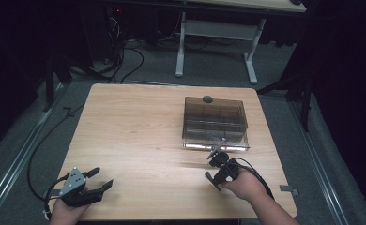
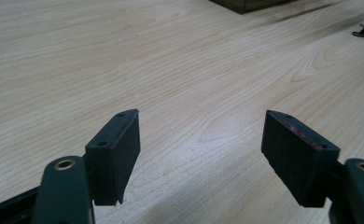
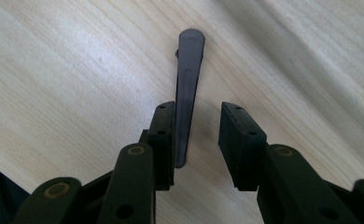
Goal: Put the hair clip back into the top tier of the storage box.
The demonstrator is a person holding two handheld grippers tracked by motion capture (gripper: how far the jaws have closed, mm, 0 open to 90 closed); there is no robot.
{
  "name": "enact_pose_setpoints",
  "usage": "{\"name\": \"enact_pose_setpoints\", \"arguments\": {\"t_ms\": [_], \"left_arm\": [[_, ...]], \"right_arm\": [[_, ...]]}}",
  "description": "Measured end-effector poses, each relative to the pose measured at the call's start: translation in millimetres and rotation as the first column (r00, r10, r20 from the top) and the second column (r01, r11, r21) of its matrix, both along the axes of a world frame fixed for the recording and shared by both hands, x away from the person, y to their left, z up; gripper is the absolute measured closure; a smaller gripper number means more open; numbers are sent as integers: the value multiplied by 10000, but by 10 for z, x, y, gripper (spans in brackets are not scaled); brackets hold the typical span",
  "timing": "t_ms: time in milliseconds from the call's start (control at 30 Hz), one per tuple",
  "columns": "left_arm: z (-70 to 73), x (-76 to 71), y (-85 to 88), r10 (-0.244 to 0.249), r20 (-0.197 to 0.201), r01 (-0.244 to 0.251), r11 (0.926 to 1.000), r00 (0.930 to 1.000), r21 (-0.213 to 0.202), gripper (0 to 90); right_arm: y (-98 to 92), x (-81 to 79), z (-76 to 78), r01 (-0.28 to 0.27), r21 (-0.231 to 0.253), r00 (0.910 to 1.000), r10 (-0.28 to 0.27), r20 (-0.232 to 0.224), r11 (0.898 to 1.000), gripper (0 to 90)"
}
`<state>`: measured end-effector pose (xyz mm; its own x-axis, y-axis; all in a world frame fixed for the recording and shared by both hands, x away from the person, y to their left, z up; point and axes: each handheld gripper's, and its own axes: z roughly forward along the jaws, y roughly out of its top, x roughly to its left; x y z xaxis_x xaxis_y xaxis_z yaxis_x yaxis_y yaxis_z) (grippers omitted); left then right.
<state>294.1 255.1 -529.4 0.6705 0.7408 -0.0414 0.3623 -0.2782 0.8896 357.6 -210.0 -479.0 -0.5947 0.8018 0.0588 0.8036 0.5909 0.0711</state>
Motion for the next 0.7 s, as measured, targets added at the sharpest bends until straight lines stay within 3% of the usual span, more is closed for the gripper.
{"name": "enact_pose_setpoints", "arguments": {"t_ms": [100,133,300,700], "left_arm": [[1,0,1,-4,-1,3,10000,10000,-2,287],[-1,0,0,6,15,-6,10000,10000,-20,287],[-3,1,-1,15,40,-15,10000,10000,-40,287],[-1,1,4,8,51,-8,10000,10000,-52,287]], "right_arm": [[17,34,-6,-210,-42,9997,211,84,9998,667],[42,33,-7,52,-88,10000,-52,30,9999,668],[97,64,-26,81,-146,10000,-82,-54,9999,674],[169,128,-72,-132,-314,9999,133,27,9994,727]]}}
